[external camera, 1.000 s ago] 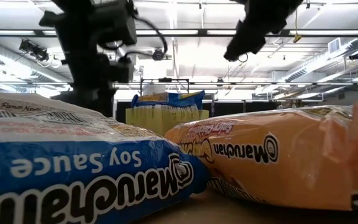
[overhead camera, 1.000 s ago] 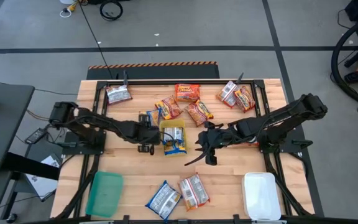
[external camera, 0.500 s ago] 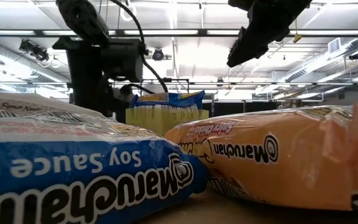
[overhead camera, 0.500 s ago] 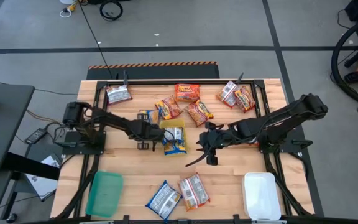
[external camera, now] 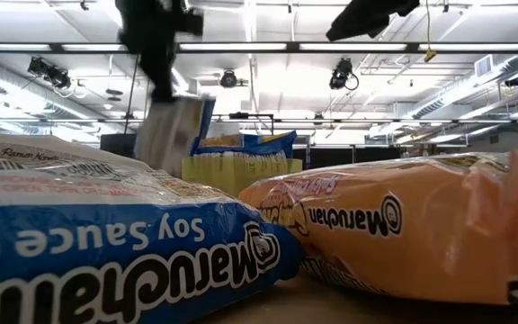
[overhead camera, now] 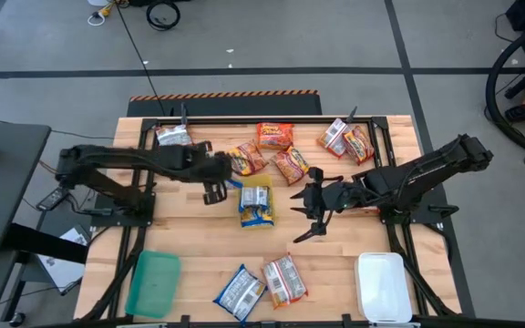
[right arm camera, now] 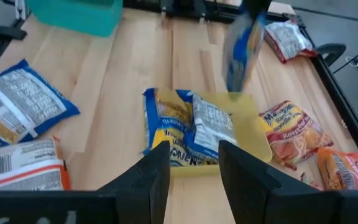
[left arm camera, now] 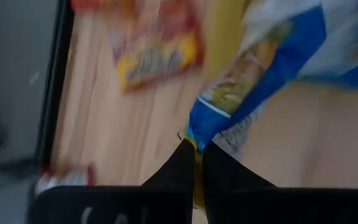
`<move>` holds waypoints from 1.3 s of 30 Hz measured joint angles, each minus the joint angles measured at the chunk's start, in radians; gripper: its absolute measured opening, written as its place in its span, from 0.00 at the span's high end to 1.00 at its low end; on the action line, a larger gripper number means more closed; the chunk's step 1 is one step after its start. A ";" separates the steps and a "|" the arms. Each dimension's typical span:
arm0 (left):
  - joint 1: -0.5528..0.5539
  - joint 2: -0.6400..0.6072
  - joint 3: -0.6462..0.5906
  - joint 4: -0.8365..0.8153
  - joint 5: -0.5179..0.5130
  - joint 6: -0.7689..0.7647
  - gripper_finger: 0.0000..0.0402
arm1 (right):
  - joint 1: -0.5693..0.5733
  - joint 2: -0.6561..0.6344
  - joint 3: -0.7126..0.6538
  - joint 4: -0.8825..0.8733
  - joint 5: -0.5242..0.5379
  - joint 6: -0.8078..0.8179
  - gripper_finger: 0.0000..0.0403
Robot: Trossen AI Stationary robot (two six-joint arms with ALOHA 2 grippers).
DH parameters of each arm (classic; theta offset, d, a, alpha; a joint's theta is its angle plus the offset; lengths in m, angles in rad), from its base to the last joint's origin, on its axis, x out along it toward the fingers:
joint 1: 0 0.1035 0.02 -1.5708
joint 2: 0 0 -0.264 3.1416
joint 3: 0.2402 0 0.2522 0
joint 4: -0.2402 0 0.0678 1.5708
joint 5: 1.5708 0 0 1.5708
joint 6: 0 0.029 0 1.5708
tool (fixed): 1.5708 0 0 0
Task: Sort Maruchan noodles
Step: Put the blue noodle pack into the yellow bin
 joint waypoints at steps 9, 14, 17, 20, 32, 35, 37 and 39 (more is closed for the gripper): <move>0.003 -0.008 0.080 0.234 0.098 -0.006 0.96 | 0.000 0.000 0.000 -0.007 -0.001 0.007 0.65; 0.022 0.056 0.080 0.247 0.069 -0.058 0.96 | 0.002 0.000 -0.001 -0.034 -0.013 0.043 0.65; 0.022 0.111 0.079 0.270 0.083 -0.063 0.96 | 0.010 0.000 -0.001 -0.056 -0.012 0.059 0.65; 0.026 0.163 0.079 0.305 0.113 -0.093 0.96 | 0.021 0.000 -0.005 -0.053 -0.012 0.064 0.65; 0.080 0.183 0.079 0.342 0.189 -0.414 0.96 | 0.042 0.000 -0.031 -0.064 -0.010 0.082 0.65; 0.077 0.193 0.080 0.346 0.196 -0.473 0.96 | 0.042 0.000 -0.031 -0.065 -0.007 0.075 0.65; 0.072 0.196 0.079 0.353 0.202 -0.504 0.96 | 0.042 0.000 -0.031 -0.066 -0.007 0.067 0.65; 0.070 0.195 0.079 0.357 0.202 -0.521 0.96 | 0.042 0.000 -0.031 -0.067 -0.007 0.056 0.65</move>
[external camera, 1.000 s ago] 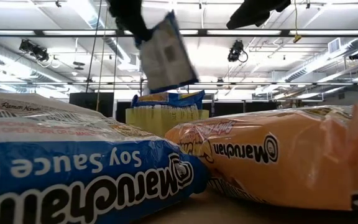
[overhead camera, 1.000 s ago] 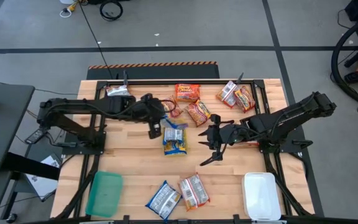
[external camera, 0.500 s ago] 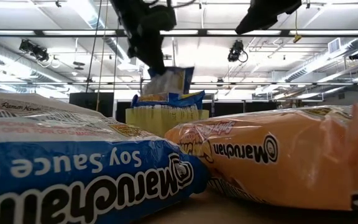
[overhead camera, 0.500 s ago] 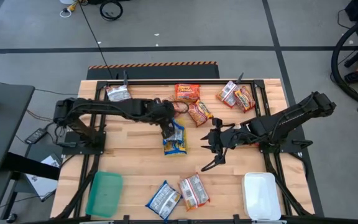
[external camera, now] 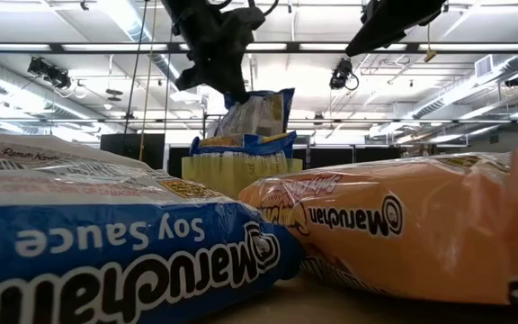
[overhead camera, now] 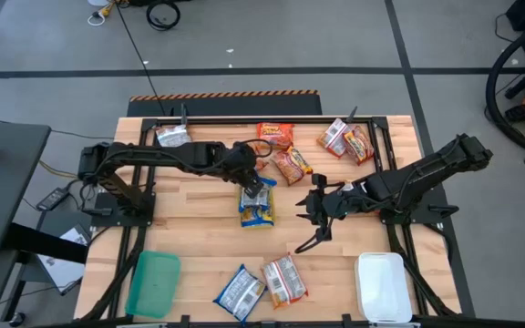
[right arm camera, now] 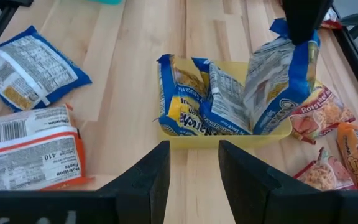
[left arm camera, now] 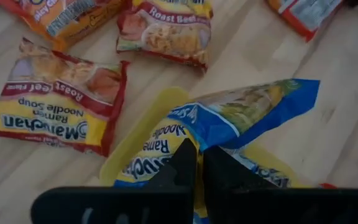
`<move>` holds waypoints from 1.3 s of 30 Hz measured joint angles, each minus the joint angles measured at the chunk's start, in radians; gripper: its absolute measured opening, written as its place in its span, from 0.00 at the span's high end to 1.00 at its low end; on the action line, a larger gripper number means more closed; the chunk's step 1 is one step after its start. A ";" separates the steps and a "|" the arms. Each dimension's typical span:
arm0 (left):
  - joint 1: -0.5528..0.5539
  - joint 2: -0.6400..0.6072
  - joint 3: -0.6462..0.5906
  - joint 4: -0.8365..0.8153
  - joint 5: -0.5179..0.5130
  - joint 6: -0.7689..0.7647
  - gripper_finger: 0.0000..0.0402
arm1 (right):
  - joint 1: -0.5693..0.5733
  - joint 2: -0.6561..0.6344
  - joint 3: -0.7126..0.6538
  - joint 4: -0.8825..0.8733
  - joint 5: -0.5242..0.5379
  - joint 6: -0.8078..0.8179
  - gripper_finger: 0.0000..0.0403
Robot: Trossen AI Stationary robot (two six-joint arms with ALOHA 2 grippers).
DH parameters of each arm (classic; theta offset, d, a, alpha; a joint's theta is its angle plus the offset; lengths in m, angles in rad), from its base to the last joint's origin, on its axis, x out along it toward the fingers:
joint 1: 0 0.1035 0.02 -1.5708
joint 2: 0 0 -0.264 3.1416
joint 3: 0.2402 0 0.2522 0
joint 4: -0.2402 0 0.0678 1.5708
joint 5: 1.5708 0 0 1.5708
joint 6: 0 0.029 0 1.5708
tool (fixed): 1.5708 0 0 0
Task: Sort Maruchan noodles
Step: Put the blue noodle pack into the yellow bin, then adjust the blue noodle pack in the yellow bin
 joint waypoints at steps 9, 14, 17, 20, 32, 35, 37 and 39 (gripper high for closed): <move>0.005 0.008 -0.086 -0.016 -0.127 -0.006 0.95 | 0.000 0.000 0.000 -0.005 0.000 0.023 0.65; 0.001 0.008 -0.188 0.115 -0.078 0.050 0.85 | 0.000 0.000 0.000 0.001 0.013 0.031 0.65; -0.002 0.008 -0.198 0.150 -0.012 0.094 0.75 | 0.000 0.000 0.000 0.005 0.014 0.031 0.65; -0.022 0.006 -0.180 0.103 0.075 0.186 0.65 | 0.000 0.000 0.000 0.011 0.015 0.039 0.65; -0.435 -0.020 -0.102 0.075 -0.338 0.296 0.60 | 0.000 0.000 0.001 0.010 0.031 0.051 0.65; -0.423 0.046 -0.103 0.069 -0.402 0.257 0.61 | 0.000 0.000 0.001 0.017 0.031 0.031 0.65; -0.389 0.084 -0.103 0.075 -0.401 0.272 0.62 | -0.001 0.000 0.001 0.022 0.031 0.027 0.65; -0.348 0.120 -0.103 0.071 -0.390 0.316 0.63 | -0.001 0.000 0.001 0.022 0.031 0.036 0.65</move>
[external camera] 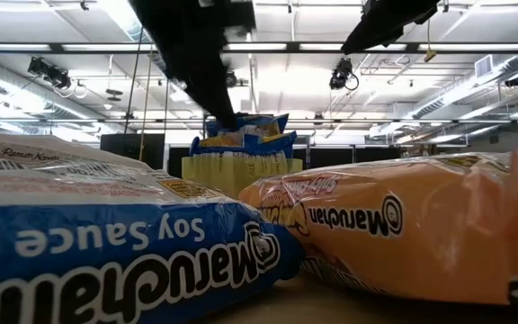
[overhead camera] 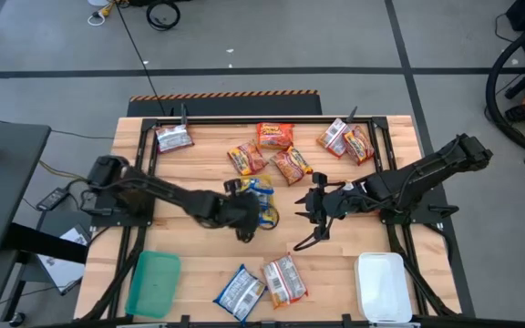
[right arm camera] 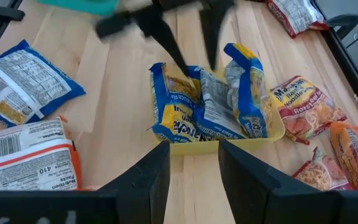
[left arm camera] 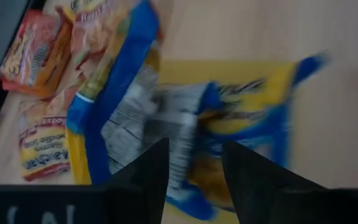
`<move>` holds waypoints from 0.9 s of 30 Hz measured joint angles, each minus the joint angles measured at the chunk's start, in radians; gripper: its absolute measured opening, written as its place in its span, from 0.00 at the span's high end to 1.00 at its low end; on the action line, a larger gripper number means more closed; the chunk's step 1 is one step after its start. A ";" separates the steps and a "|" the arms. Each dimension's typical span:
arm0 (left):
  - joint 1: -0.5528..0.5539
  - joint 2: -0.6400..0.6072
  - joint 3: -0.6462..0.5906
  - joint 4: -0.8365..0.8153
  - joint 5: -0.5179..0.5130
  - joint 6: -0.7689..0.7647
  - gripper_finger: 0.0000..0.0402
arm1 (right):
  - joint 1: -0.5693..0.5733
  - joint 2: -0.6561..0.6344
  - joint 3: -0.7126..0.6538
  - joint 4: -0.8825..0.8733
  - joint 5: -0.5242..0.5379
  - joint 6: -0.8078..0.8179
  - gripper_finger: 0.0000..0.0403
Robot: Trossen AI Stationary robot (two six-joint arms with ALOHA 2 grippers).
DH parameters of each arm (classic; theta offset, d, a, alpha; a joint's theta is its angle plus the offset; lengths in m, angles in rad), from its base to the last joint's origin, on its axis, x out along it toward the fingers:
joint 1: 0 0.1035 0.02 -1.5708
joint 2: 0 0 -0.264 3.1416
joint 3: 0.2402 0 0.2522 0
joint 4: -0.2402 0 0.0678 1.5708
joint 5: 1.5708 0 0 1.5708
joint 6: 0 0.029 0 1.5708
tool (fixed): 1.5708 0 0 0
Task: Sort Maruchan noodles
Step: Adjust the blue noodle pack in the yellow bin
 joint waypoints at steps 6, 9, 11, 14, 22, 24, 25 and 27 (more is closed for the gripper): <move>0.092 0.030 0.000 0.036 0.145 0.083 0.64 | 0.035 0.000 0.000 -0.025 -0.006 0.050 0.65; 0.108 0.030 0.000 0.039 0.191 0.101 0.65 | 0.059 0.000 0.000 -0.039 -0.005 0.051 0.65; 0.115 0.030 0.000 0.028 0.209 0.104 0.65 | 0.072 0.000 0.000 -0.035 -0.002 0.051 0.65; 0.131 0.052 0.002 0.041 0.269 0.106 0.68 | 0.080 0.000 0.000 -0.035 -0.001 0.050 0.65; 0.170 0.058 0.008 0.029 0.296 0.121 0.97 | 0.084 0.000 0.000 -0.046 0.000 0.033 0.65; 0.193 0.027 0.025 0.003 0.297 0.128 0.97 | 0.084 0.000 0.000 -0.044 0.000 0.020 0.65; 0.208 0.012 0.036 -0.002 0.300 0.137 0.97 | 0.084 0.000 0.000 -0.045 0.000 0.016 0.65; 0.247 -0.012 0.042 -0.011 0.306 0.146 0.97 | 0.084 0.000 0.000 -0.044 -0.001 0.003 0.65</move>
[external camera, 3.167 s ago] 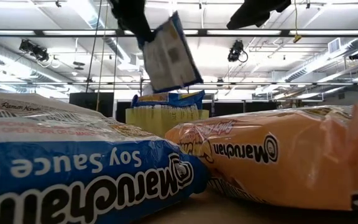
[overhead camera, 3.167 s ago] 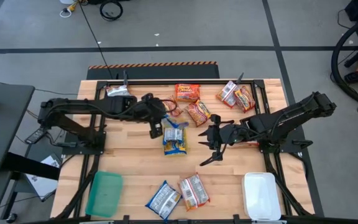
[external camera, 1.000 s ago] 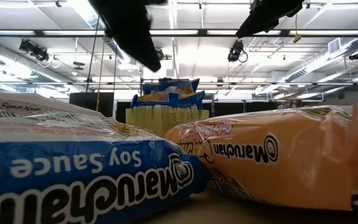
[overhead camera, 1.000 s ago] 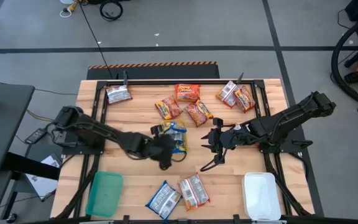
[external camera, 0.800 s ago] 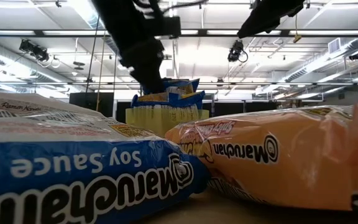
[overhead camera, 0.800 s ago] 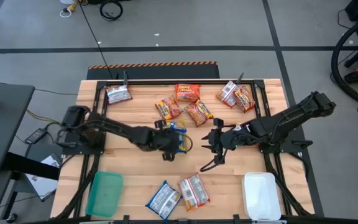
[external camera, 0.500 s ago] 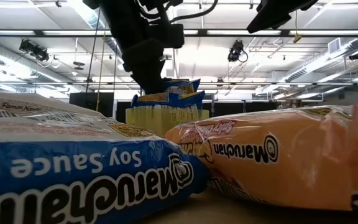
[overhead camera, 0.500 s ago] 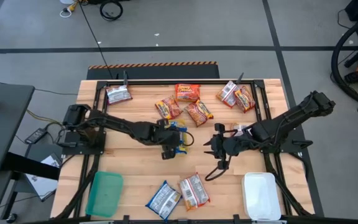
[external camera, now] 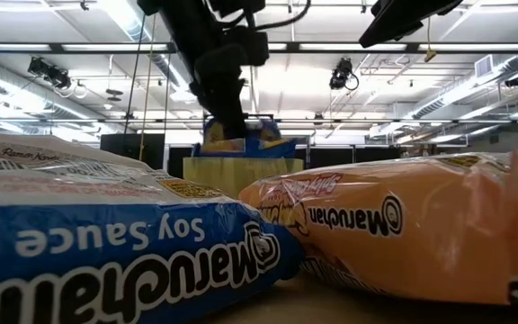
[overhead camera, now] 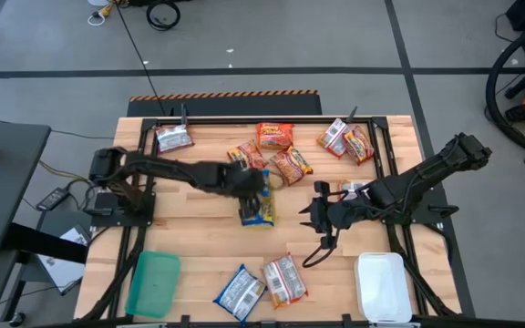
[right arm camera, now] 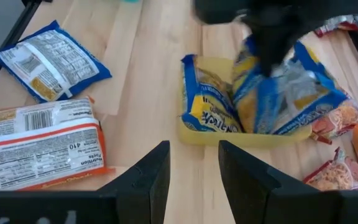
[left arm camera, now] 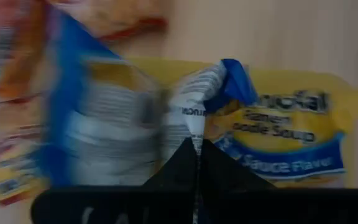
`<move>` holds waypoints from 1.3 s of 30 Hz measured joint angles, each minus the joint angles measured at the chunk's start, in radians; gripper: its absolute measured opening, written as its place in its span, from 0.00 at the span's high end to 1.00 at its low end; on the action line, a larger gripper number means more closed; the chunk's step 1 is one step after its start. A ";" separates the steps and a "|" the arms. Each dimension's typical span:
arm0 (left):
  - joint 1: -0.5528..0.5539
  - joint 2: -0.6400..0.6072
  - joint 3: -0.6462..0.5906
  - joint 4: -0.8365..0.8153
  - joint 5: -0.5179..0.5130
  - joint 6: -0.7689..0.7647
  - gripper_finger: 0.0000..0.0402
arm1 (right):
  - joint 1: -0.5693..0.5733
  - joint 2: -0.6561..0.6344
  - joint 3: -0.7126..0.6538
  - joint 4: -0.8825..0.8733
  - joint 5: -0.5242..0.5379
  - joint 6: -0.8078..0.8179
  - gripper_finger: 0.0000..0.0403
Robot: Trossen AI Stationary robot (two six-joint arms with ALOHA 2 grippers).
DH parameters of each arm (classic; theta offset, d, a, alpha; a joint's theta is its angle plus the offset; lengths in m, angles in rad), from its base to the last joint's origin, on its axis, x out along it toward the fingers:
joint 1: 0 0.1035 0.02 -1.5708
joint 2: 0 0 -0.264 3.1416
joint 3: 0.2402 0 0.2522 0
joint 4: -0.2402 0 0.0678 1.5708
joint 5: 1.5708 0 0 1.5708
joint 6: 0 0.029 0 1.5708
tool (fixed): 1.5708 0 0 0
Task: Sort Maruchan noodles
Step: Adjust the blue noodle pack in the yellow bin, then put the blue noodle pack into the yellow bin
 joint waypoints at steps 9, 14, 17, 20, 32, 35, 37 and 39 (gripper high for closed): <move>0.116 0.005 0.000 -0.002 0.185 0.087 0.83 | 0.000 0.010 -0.041 0.078 0.000 -0.068 0.65; 0.095 -0.054 0.084 -0.073 0.211 0.093 0.72 | 0.000 0.032 -0.084 0.201 0.000 -0.095 0.65; -0.002 -0.099 0.097 -0.081 0.240 0.015 0.70 | 0.014 0.077 -0.085 0.259 -0.001 -0.116 0.65; -0.170 -0.107 0.082 -0.077 0.239 -0.075 0.70 | 0.040 0.144 -0.057 0.276 -0.007 -0.130 0.65; -0.782 0.085 0.039 0.148 -0.111 -0.301 0.65 | 0.164 0.224 0.027 0.270 0.137 -0.087 0.65; -0.831 0.142 0.038 0.173 -0.108 -0.359 0.58 | 0.195 0.222 0.027 0.270 0.202 -0.026 0.65; -0.850 0.176 0.052 0.178 -0.087 -0.369 0.53 | 0.215 0.223 0.027 0.264 0.234 0.017 0.65; -0.878 0.212 0.069 0.181 -0.085 -0.354 0.49 | 0.227 0.225 0.027 0.259 0.263 0.056 0.65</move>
